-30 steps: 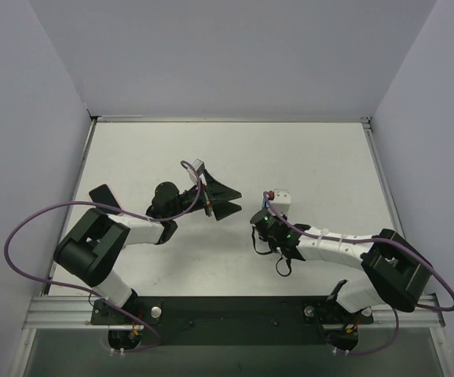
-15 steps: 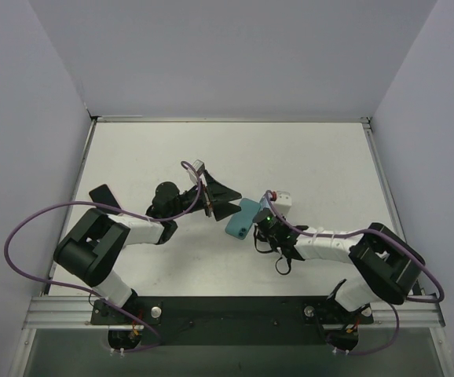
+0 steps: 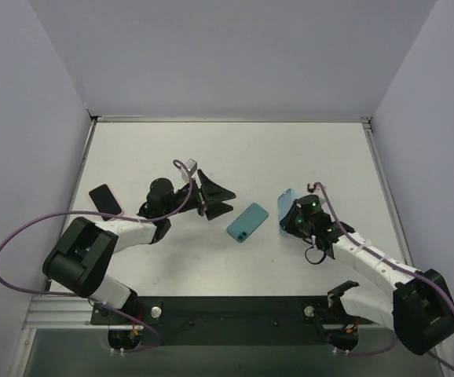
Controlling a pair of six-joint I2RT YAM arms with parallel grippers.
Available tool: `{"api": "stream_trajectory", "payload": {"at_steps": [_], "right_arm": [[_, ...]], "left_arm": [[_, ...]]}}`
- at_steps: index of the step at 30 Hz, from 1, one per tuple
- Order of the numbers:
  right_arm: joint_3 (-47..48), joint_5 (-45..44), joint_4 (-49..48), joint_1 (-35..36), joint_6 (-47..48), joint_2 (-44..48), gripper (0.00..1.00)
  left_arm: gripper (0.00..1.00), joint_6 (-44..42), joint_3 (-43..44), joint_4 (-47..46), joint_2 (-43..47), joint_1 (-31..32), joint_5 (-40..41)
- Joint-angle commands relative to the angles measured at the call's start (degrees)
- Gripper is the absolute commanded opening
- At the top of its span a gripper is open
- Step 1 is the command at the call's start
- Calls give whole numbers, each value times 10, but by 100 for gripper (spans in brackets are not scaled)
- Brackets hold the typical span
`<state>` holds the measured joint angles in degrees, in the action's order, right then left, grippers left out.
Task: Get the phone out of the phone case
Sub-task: Remove the phone case from the phone, then place the phone case at the center of the board.
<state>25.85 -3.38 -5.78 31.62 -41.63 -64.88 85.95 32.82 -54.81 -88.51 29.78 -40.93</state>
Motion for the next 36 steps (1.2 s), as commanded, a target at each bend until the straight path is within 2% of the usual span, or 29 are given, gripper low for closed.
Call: {"api": "stream_trajectory", "payload": {"at_steps": [1,2,5,10,15,18,25,26,27,29,32,33,35,36], "right_arm": [[45,147,27,-109,39,44,0],[60,158,26,-150,43,40,0],[126,185,26,-203,58,-7,0],[238,224,2,-279,50,-141,0],[348,306,-64,-374,8,-288,0],[418,324,-76,-400,0,-362,0],[533,311,-49,-439,-14,-496,1],[541,296,-26,-440,-14,-504,5],[544,280,-19,-441,-16,-512,19],[541,230,6,-442,-21,-512,32],[540,170,51,-442,-26,-505,52],[539,158,56,-441,-25,-499,64],[533,120,108,-441,-26,-488,75],[528,80,119,-439,-27,-470,87]], "left_arm": [[95,-101,28,143,68,-24,-6],[95,-115,33,168,86,-26,-6],[95,-170,57,263,116,-40,-2],[95,-256,93,417,151,-63,8],[96,-284,90,467,191,-89,5],[96,-293,88,480,208,-102,1],[97,-314,90,506,205,-149,-20],[97,-315,92,510,199,-154,-22],[97,-321,94,519,198,-161,-21],[97,-329,100,534,193,-176,-20],[97,-363,127,595,185,-193,0],[97,-384,135,630,181,-198,7],[97,-403,162,672,171,-216,42],[97,-428,172,717,169,-222,64]]}}
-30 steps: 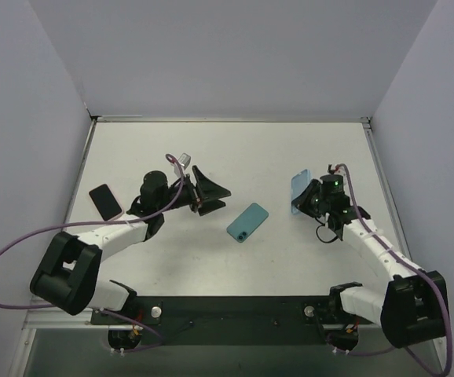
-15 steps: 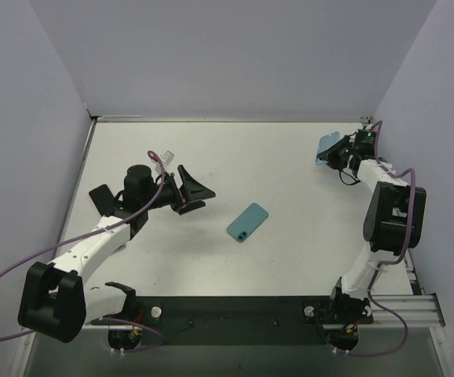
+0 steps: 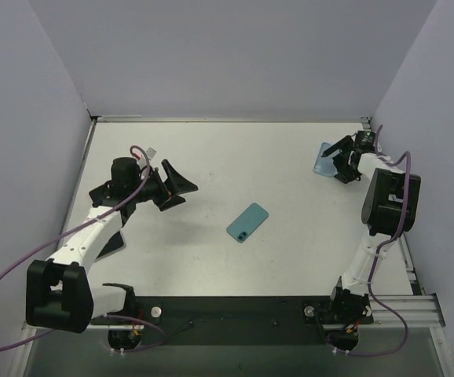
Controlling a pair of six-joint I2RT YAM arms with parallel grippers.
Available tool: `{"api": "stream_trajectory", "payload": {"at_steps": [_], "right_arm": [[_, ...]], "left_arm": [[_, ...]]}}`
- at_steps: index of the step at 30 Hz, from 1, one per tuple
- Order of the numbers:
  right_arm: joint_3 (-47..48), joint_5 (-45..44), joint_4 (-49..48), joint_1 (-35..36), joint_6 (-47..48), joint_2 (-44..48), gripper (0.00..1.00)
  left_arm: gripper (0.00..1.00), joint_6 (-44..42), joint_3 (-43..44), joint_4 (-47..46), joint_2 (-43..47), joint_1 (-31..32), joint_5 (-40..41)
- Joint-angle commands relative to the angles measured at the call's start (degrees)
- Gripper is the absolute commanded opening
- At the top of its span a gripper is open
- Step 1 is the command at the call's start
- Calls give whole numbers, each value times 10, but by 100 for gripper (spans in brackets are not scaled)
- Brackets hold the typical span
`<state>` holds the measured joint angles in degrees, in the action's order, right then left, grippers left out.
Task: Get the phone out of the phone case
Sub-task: Place the phone case at the center of the board, then pick up the phone at the center of the board.
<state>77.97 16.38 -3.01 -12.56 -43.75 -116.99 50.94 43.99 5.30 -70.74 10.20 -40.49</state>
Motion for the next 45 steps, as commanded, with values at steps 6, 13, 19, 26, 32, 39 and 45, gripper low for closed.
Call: {"api": "stream_trajectory", "payload": {"at_steps": [6,13,19,26,32,39,45], "right_arm": [[-13,-217,165,10,9,120,100],[-105,-184,155,73,24,236,100],[-185,-146,150,153,22,321,100],[-230,-119,165,184,36,403,100],[-225,-128,194,185,48,432,100],[-216,-147,214,206,47,439,100],[-204,-160,228,232,47,437,100]], "left_arm": [[98,-167,162,325,-32,-41,367],[97,-155,192,381,-97,-97,561],[97,-214,291,446,-257,-118,642],[97,-245,319,434,-323,-178,619],[98,-282,328,415,-352,-214,562],[98,-288,329,403,-389,-235,525],[97,-285,311,378,-408,-265,460]]}}
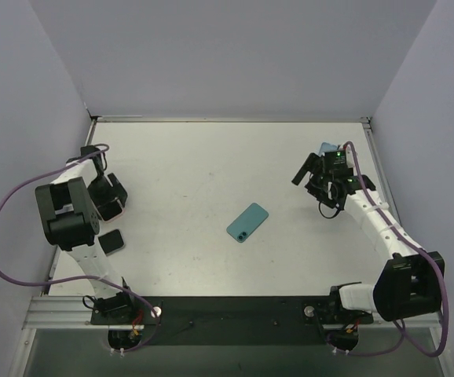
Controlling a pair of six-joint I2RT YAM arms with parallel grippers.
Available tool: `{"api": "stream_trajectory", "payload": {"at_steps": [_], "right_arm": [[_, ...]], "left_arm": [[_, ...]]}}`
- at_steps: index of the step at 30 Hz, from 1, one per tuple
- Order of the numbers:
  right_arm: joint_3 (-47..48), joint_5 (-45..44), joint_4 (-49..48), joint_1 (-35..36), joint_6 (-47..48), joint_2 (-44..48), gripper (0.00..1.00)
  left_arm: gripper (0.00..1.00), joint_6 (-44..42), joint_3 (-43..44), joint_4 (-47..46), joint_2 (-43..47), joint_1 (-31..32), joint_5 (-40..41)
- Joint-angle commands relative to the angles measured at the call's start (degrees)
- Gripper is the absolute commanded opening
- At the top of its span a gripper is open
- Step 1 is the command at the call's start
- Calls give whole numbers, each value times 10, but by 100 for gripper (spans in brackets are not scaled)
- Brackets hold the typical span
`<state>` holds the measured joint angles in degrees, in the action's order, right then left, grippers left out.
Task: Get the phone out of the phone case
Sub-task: Pick up the phone at the center of the board.
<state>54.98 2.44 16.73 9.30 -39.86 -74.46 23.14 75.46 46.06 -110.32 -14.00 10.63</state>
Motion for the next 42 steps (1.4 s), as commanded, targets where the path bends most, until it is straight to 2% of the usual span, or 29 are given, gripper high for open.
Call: {"api": "stream_trajectory", "payload": {"at_steps": [1,7,9,11,17,20,32,38,42], "right_arm": [[27,-22,32,15,7,12,100],[38,-39,39,29,7,15,100],[39,-43,41,32,7,17,100],[38,-45,42,33,5,21,100],[29,-39,43,35,-3,41,100],[25,-31,43,40,-9,55,100],[-12,13,27,79,-38,105,100],[-26,66,-12,127,-62,86,99],[-18,117,-55,156,-102,39,99]], "left_arm": [[97,-10,-4,-32,-17,-24,-53],[98,-15,-4,-40,-26,-24,-70],[93,-12,-3,-41,-35,-24,-76],[83,-7,-7,-48,-37,-23,-83],[71,-16,-29,-61,-16,-11,-147],[63,-18,-41,-66,2,26,-170],[60,34,-90,-109,25,215,-251],[59,79,-104,-155,53,294,-335],[58,122,-122,-206,70,317,-391]]}}
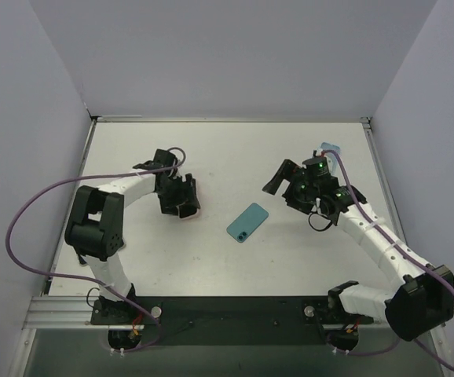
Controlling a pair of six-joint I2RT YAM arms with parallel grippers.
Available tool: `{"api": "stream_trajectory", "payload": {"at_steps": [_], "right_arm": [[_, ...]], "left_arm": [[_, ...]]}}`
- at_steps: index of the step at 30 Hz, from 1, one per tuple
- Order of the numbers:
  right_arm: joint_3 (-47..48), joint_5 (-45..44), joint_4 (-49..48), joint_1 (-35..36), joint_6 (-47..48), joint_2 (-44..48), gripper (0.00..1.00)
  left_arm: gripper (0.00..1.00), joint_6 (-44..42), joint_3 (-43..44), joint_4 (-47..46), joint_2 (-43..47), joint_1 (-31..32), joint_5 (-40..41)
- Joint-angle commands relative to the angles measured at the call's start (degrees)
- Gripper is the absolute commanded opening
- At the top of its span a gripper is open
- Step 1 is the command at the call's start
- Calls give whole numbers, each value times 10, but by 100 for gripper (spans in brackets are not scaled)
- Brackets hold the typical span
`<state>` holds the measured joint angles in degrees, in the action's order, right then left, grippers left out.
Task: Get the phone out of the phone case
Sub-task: Pick up the phone at the center of the board.
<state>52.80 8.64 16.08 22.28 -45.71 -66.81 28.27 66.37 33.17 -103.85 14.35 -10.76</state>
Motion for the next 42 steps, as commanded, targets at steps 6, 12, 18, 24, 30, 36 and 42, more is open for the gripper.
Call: {"api": "stream_trajectory", "payload": {"at_steps": [6,12,18,24,30,36,42], "right_arm": [[13,77,-124,100,-94,-117,97],[27,71,-176,106,-137,-187,93],[135,85,-169,116,-137,-306,86],[214,72,-163,139,-121,-403,77],[259,96,-147,161,-93,-464,61],[270,125,-146,173,-88,-508,38],[265,144,-155,166,-88,-502,0]], "left_arm": [[58,103,-34,-115,9,56,-219],[58,103,-56,-128,13,58,-233],[58,108,-81,-150,20,58,-248],[58,108,-84,-148,31,58,-250],[58,102,-86,-149,37,58,-253],[58,108,-99,-161,39,58,-261],[61,93,-89,-146,60,58,-264]]}}
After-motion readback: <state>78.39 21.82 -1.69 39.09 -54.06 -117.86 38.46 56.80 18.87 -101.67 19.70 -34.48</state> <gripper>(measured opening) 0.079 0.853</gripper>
